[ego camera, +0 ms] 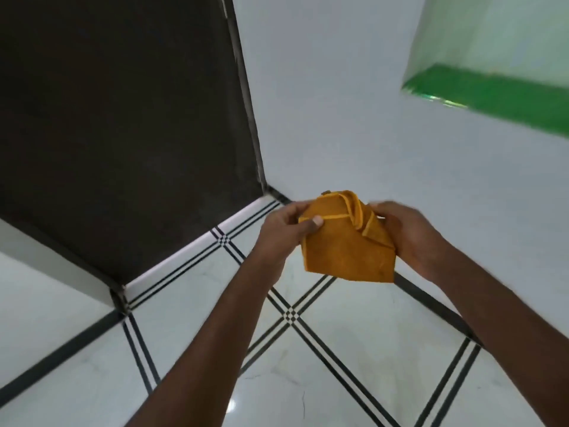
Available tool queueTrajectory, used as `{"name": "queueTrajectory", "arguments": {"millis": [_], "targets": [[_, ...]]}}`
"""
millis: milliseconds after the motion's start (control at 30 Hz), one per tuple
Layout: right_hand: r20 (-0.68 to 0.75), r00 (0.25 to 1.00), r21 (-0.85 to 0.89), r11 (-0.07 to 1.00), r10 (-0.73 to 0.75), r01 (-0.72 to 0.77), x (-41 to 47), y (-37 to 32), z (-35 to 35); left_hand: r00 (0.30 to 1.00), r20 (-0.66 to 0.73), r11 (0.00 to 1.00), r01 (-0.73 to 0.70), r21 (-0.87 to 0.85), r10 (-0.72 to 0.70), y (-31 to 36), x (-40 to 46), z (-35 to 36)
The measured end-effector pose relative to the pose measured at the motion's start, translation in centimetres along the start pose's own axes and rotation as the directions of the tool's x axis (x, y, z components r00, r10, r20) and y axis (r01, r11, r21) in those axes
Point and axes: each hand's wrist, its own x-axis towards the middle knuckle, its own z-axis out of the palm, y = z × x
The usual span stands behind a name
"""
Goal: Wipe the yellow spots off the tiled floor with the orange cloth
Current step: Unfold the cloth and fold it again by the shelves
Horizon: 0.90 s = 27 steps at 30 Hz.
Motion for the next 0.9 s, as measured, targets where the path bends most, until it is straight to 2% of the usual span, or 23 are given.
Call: {"name": "queueTrajectory", "arguments": {"millis": [67, 133, 233, 300, 367, 467, 533, 600, 700, 733, 800, 833, 900], "targets": [[0.066, 0.997, -0.034, 0.999, -0.035, 0.037, -3.3, -6.5, -0.4, 0.996, -0.023, 0.993, -0.088, 0.082, 0.09, 7.7, -2.2, 0.2], [0.145, 0.988, -0.166, 0.983, -0.058, 0.082, -6.6, -12.8, -0.9, 0.986, -0.052, 0.977, -0.147, 0.155, 0.157, 15.2, -4.6, 0.7], [0.15, 0.976, -0.299, 0.934, -0.157, 0.196, -10.9, -20.1, -1.9, 0.969, -0.059, 0.94, -0.215, 0.264, 0.238, 23.9, -7.8, 2.3], [0.133, 0.959, -0.366, 0.887, -0.248, 0.28, -13.5, -24.2, -3.2, 0.973, -0.04, 0.927, -0.202, 0.317, 0.226, 29.1, -10.3, 3.3], [0.132, 0.938, -0.393, 0.851, -0.321, 0.347, -15.7, -27.6, -4.5, 0.989, 0.013, 0.937, -0.146, 0.318, 0.15, 32.8, -12.6, 4.2], [0.222, 0.903, -0.414, 0.803, -0.367, 0.428, -19.5, -31.8, -7.2, 0.993, 0.041, 0.936, -0.117, 0.331, 0.109, 36.1, -16.3, 6.2], [0.262, 0.897, -0.357, 0.828, -0.355, 0.432, -20.9, -33.4, -9.0, 0.992, 0.025, 0.963, -0.125, 0.239, 0.123, 37.5, -18.3, 7.8], [0.239, 0.895, -0.301, 0.847, -0.377, 0.437, -21.4, -33.6, -10.2, 0.988, -0.023, 0.977, -0.146, 0.157, 0.151, 39.0, -19.8, 9.6], [-0.024, 0.874, -0.441, 0.79, -0.485, 0.425, -22.5, -32.0, -11.6, 0.974, -0.155, 0.981, -0.147, 0.13, 0.166, 41.2, -20.8, 13.0], [-0.058, 0.881, -0.398, 0.82, -0.47, 0.411, -23.4, -31.3, -11.9, 0.966, -0.198, 0.982, -0.145, 0.124, 0.167, 41.7, -20.9, 14.1], [0.078, 0.94, -0.169, 0.925, -0.331, 0.34, -25.9, -30.2, -12.9, 0.952, -0.264, 0.986, -0.131, 0.104, 0.155, 42.4, -20.9, 16.5], [0.163, 0.944, -0.09, 0.949, -0.286, 0.303, -27.0, -29.7, -13.1, 0.95, -0.279, 0.988, -0.122, 0.093, 0.143, 42.6, -20.7, 17.2], [0.293, 0.906, -0.029, 0.944, -0.306, 0.329, -28.8, -29.1, -14.5, 0.945, -0.3, 0.991, -0.117, 0.068, 0.132, 43.0, -20.9, 19.4]]}}
